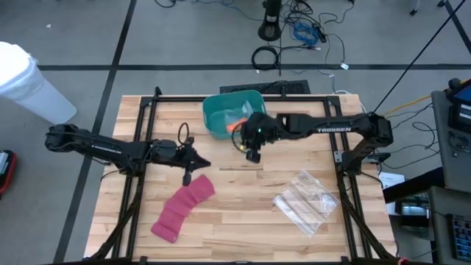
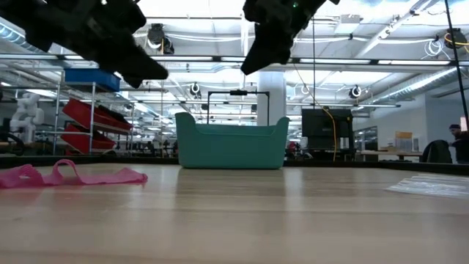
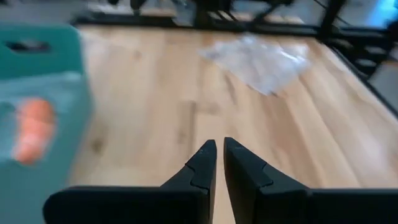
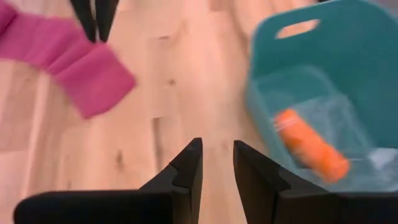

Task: Roll bandage
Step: Roll the pink bandage

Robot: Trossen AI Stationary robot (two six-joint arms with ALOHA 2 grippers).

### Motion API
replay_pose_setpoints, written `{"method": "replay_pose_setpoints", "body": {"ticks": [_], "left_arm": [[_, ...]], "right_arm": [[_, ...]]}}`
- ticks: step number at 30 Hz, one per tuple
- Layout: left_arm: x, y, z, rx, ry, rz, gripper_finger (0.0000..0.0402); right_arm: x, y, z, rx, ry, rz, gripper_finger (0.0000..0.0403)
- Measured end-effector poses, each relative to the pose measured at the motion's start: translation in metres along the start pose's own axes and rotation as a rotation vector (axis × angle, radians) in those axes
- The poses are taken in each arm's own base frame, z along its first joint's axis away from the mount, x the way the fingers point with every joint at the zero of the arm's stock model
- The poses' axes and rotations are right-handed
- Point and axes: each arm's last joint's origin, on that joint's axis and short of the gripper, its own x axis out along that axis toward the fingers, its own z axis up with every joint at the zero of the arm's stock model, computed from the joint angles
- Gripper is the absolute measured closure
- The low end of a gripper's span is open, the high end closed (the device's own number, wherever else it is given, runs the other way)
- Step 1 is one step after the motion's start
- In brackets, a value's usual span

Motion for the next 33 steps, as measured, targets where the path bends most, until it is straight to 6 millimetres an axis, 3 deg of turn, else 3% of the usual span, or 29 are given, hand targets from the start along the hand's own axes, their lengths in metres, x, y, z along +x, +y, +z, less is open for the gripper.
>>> {"method": "replay_pose_setpoints", "body": {"ticks": [8,13,18,23,28,33], "left_arm": [[0.001,-0.016,-0.012,0.02,0.113,-0.098,0.0366],[-0.002,-0.023,-0.012,-0.001,0.118,-0.179,0.0366],[-0.002,-0.028,-0.012,-0.029,0.119,-0.175,0.0366],[-0.002,-0.026,-0.01,-0.074,0.074,-0.003,0.0366],[-0.003,-0.026,-0.01,-0.139,0.055,0.092,0.0366],[-0.005,-0.037,-0.012,-0.181,0.047,0.104,0.0366]], "right_arm": [[0.02,0.051,-0.006,-0.07,0.01,0.09,0.0325],[0.049,0.076,-0.019,-0.124,0.053,0.129,0.0325],[0.087,0.091,-0.038,-0.195,0.129,0.139,0.0325],[0.117,0.093,-0.052,-0.171,0.159,0.067,0.0329],[0.124,0.099,-0.057,-0.217,0.13,-0.127,0.0353],[0.117,0.108,-0.05,-0.277,0.056,-0.135,0.0386]]}}
